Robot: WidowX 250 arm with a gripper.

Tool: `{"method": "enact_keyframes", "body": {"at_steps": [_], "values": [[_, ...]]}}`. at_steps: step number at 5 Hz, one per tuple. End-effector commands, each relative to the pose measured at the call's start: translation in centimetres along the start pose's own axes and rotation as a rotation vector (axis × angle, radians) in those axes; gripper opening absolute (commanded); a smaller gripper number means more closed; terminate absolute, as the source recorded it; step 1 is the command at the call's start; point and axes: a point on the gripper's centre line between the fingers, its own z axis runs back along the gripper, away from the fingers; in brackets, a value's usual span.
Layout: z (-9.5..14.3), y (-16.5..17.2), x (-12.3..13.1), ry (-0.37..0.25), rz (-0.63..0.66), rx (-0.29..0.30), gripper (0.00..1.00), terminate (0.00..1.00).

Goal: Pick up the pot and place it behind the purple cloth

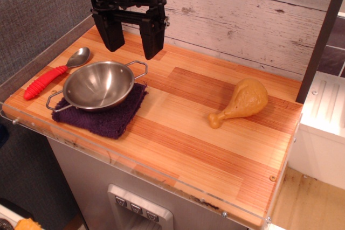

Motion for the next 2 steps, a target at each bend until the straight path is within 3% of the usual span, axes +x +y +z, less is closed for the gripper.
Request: {"method": "enact_keyframes", "body": {"at_steps": [1, 2], "values": [[0.0, 0.0, 0.0, 0.0, 0.0, 0.0, 1.0, 0.0], [-0.7, 2.8, -1.2, -0.015, 0.053, -0.035, 1.0, 0.0]]}}
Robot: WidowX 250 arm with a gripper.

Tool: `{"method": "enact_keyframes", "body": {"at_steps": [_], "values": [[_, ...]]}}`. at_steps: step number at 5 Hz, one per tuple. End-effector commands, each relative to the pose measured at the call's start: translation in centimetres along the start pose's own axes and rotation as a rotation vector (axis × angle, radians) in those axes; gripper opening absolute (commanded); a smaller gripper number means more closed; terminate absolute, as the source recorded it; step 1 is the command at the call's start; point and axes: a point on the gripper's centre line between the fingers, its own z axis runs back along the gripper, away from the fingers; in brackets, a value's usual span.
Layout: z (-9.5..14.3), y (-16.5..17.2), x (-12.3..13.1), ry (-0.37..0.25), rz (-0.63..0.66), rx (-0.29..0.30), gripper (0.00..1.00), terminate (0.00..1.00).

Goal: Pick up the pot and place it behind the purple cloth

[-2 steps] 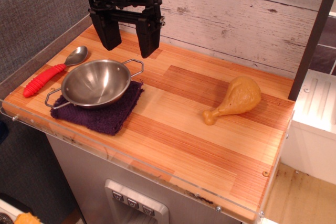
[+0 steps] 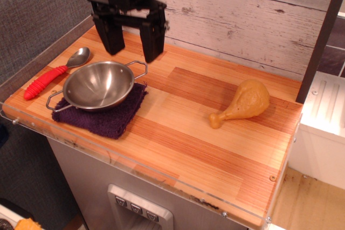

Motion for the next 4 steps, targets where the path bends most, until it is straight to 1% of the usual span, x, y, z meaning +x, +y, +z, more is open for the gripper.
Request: {"method": "enact_keyframes", "body": {"at_steps": [1, 2, 3, 4], "values": [[-0.4, 4.0, -2.0, -0.025, 0.036, -0.015, 1.0, 0.0], [-1.8, 4.5, -3.6, 0.014, 0.004, 0.006, 1.0, 0.0], [-4.2, 3.2, -3.4, 0.07, -0.039, -0.011, 1.0, 0.0], [-5.3, 1.9, -2.6, 0.079, -0.099, -0.01, 1.0, 0.0]]}}
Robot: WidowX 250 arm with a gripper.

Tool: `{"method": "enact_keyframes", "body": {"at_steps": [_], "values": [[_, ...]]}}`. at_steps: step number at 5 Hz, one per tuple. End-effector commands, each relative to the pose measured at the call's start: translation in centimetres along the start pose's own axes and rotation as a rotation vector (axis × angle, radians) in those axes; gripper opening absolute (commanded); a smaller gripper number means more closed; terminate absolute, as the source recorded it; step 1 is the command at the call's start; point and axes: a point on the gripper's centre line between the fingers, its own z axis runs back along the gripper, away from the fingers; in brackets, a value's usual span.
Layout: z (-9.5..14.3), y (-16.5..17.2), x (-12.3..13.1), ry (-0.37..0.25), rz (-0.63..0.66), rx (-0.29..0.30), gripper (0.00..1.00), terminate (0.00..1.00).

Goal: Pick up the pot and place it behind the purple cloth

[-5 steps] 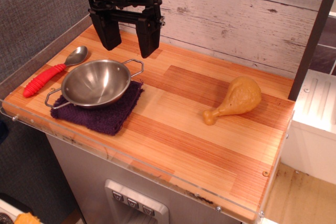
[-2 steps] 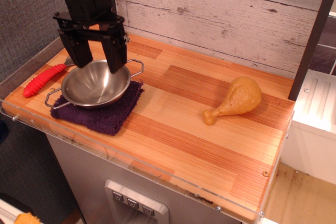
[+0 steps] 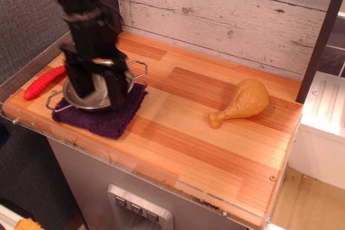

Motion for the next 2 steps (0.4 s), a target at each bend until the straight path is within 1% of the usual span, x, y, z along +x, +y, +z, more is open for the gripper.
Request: {"method": "enact_keyframes", "body": {"at_steps": [1, 2], "values": [[-1.19, -1.25, 1.55, -0.001, -0.074, 0.033, 1.0, 0.0], [-1.73, -1.44, 1.93, 0.012, -0.08, 0.045, 1.0, 0.0]]}}
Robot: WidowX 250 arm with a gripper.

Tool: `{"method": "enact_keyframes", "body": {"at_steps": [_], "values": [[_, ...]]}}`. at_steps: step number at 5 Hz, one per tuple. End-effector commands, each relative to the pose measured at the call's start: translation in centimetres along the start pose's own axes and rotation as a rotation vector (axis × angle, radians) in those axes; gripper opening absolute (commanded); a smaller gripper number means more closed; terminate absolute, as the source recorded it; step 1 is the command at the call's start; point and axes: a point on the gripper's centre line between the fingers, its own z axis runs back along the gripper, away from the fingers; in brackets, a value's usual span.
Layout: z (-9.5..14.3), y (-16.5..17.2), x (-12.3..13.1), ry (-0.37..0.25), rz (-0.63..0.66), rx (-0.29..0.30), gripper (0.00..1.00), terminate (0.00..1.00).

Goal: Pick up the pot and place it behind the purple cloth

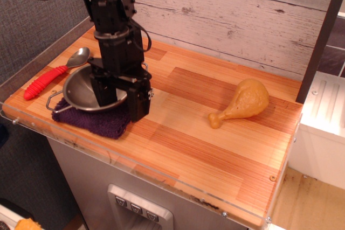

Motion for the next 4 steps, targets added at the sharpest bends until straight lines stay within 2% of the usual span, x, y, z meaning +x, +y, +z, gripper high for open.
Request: {"method": "enact_keyframes", "body": {"at_steps": [1, 2, 4], "values": [[0.41, -0.25, 0.85, -0.018, -0.022, 0.034, 1.0, 0.0], [0.57, -0.24, 0.81, -0.032, -0.014, 0.033, 0.0, 0.0], [1.08, -0.2, 0.7, -0.037, -0.022, 0.022, 0.0, 0.0]]}}
